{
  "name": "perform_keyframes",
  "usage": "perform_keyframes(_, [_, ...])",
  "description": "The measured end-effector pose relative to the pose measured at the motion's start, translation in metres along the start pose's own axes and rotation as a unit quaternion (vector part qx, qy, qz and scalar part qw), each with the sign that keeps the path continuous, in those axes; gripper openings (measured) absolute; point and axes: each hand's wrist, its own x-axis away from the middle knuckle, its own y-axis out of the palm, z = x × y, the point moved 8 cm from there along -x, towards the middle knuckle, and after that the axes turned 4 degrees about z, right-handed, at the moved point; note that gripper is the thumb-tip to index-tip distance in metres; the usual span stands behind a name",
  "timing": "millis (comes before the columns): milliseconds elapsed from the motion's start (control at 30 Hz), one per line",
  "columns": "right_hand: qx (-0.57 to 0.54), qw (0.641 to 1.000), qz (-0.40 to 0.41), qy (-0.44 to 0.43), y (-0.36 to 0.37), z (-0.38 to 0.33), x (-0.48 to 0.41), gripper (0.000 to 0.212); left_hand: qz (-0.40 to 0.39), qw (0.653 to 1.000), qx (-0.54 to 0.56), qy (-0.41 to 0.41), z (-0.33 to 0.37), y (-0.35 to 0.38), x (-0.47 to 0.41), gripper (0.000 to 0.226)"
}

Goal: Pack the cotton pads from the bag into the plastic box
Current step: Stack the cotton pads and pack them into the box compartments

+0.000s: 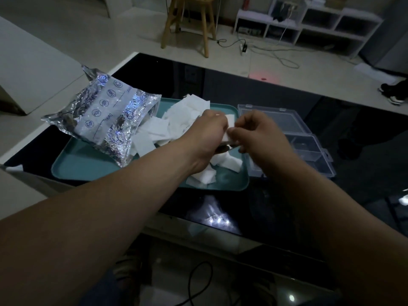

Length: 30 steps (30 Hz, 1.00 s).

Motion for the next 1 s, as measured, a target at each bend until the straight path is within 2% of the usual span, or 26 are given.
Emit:
perform_keyframes(67, [-0.019,1.0,0.015,0.015,-0.023,0.006,-0.014,0.014,0.009,0.997,-0.066,0.046,0.003,0.011,-0.011,0.039])
perform_keyframes(133, [-0.007,0.998,0.057,0.021,-0.057,0.015,-0.028,0.017,0.049,0.972,-0.183,0.14,0.015,0.017,-0.016,0.05])
perform_keyframes(200, [0.02,0.995,0.093,0.044,-0.085,0.033,-0.038,0.02,0.052,0.923,-0.298,0.238,0.027,0.029,-0.012,0.046])
perform_keyframes(267, [0.046,0.991,0.105,0.072,-0.1,0.056,-0.041,0.023,0.001,0.869,-0.399,0.294,0.021,0.051,-0.011,0.039])
perform_keyframes(367, [0.121,0.986,0.097,0.065,-0.1,0.071,-0.044,0.016,-0.056,0.788,-0.528,0.31,-0.003,0.071,-0.012,0.04])
perform_keyframes(500, [0.164,0.981,0.067,0.072,-0.094,0.082,-0.048,0.012,-0.046,0.728,-0.608,0.314,-0.017,0.075,-0.016,0.037])
perform_keyframes(567, [0.169,0.98,0.066,0.079,-0.095,0.088,-0.05,0.012,-0.038,0.715,-0.618,0.323,-0.018,0.074,-0.017,0.035])
perform_keyframes(800, [0.22,0.967,0.064,0.114,-0.094,0.105,-0.058,0.009,-0.036,0.718,-0.615,0.324,-0.021,0.075,-0.019,0.032])
perform_keyframes(900, [0.263,0.953,0.067,0.135,-0.091,0.104,-0.058,0.015,-0.041,0.718,-0.617,0.321,-0.023,0.075,-0.018,0.033])
perform_keyframes(1000, [0.289,0.943,0.081,0.142,-0.087,0.102,-0.057,0.014,-0.044,0.738,-0.586,0.332,-0.013,0.072,-0.013,0.039])
